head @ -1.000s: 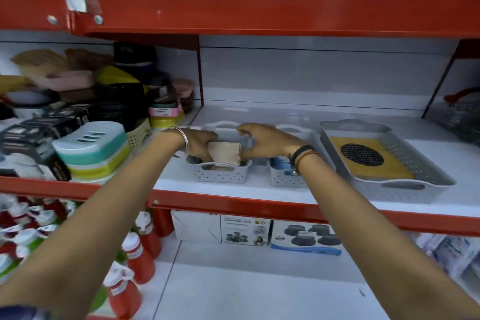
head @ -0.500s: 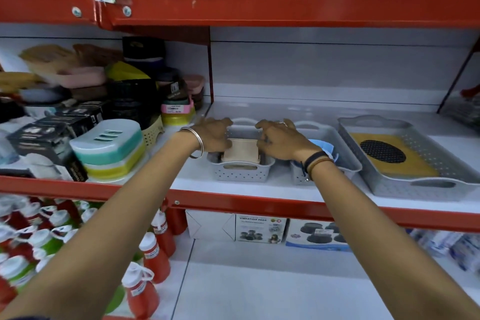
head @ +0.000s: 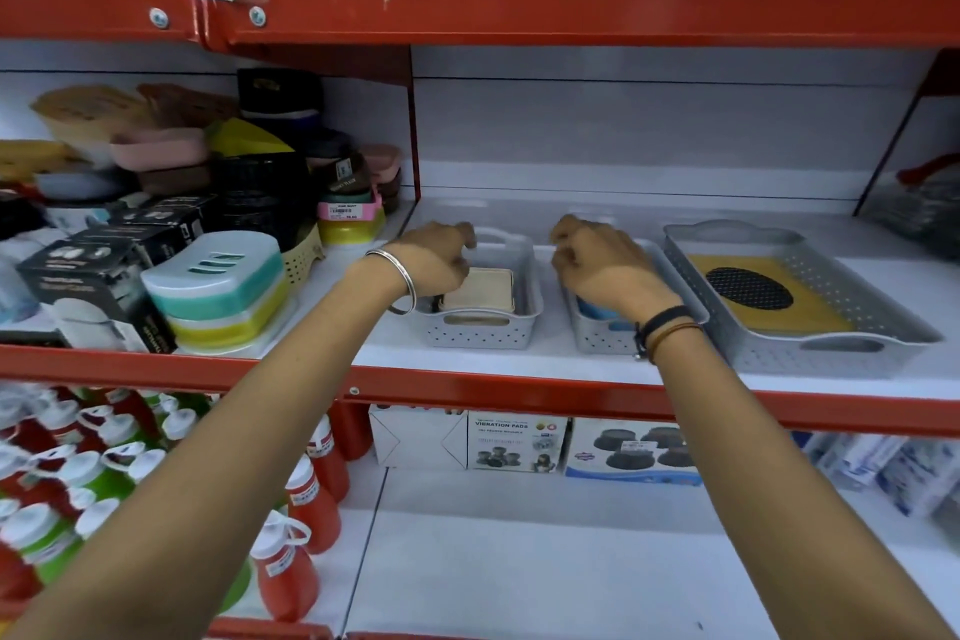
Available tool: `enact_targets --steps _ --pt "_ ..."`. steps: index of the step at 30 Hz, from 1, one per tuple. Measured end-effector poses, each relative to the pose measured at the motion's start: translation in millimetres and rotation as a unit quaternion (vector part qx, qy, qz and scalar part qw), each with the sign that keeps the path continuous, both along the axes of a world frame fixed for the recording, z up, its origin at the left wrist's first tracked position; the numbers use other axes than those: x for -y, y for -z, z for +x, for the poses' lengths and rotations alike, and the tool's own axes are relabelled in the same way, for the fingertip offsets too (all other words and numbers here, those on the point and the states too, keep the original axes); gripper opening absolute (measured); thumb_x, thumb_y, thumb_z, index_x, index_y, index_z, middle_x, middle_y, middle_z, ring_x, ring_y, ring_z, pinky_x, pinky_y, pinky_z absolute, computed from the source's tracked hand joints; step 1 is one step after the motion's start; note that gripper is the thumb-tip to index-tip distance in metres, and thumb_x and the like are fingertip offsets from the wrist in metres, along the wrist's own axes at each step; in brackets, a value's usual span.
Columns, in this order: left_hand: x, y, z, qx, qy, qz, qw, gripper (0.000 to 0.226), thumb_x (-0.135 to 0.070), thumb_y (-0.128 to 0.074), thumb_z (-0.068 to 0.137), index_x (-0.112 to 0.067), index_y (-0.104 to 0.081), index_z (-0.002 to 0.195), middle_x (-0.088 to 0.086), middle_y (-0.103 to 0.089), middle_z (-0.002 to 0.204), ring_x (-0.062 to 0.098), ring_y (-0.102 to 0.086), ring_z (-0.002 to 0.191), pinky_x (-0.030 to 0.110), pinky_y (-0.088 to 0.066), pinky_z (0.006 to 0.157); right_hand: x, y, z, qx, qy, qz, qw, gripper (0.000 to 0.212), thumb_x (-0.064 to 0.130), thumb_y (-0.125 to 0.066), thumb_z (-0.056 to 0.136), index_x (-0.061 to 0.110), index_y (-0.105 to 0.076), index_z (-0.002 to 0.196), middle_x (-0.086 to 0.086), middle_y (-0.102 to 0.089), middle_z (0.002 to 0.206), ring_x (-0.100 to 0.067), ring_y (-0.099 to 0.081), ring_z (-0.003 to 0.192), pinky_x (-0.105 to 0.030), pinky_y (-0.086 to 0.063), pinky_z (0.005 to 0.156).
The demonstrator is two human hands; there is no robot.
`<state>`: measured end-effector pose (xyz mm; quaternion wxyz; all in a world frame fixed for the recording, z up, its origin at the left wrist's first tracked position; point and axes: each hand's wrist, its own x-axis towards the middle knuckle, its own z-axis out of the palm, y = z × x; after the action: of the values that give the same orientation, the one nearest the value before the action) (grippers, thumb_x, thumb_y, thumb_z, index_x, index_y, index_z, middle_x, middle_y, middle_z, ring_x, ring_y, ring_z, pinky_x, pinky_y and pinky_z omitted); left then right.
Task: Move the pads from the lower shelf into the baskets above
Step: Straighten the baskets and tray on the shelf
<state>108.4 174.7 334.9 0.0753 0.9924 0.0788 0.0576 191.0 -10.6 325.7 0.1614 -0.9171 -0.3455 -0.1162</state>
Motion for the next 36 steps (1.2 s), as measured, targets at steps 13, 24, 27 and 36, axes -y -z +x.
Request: enact_targets --steps 13,24,27,36 --pt "30.3 -4.8 -39.1 -0.175 0.085 -0.088 0.977 0.026 -0.009 -0.047 0.091 -0.005 -0.069 0.104 0.012 -0.071 0.097 0.017 -0.061 0.082 0.033 -0.052 0.085 66.1 -9.0 -34.9 -0.182 -0.034 -0.221 0.958 0.033 0.03 -0.04 0.097 0.016 -0.061 0.118 -0.005 -0.059 0.127 -0.022 -0.051 0.107 -0.035 -0.039 0.097" --pt "50.8 -9.3 -63.5 -0.124 0.068 -0.004 0.99 0.026 -0.018 -0.05 0.092 -0.007 -0.069 0.105 0.008 -0.071 0.1 0.017 -0.061 0.08 0.027 -0.05 0.077 87.8 -5.5 -47.4 -0.189 -0.081 -0.168 0.964 0.03 0.035 -0.051 0.093 0.015 -0.069 0.107 0.0 -0.068 0.113 -0.022 -0.059 0.106 -0.04 -0.046 0.099" --pt "80.9 -9.7 -59.5 0.046 0.063 0.018 0.997 0.024 -0.018 -0.049 0.091 -0.007 -0.066 0.103 0.01 -0.07 0.105 0.027 -0.062 0.094 0.033 -0.048 0.084 114.8 -10.6 -46.2 -0.171 -0.076 -0.02 0.982 0.023 0.029 -0.054 0.091 0.015 -0.071 0.099 -0.003 -0.072 0.104 -0.022 -0.065 0.096 -0.04 -0.053 0.089" --pt "206.2 30.3 -27.9 0.013 0.109 -0.06 0.992 0.029 -0.014 -0.036 0.098 0.005 -0.057 0.102 0.026 -0.061 0.108 0.037 -0.056 0.1 0.032 -0.039 0.077 212.9 14.5 -0.8 -0.125 0.078 -0.013 0.989 0.046 0.038 -0.04 0.097 0.012 -0.048 0.061 -0.006 -0.052 0.064 -0.025 -0.052 0.074 -0.034 -0.042 0.07"
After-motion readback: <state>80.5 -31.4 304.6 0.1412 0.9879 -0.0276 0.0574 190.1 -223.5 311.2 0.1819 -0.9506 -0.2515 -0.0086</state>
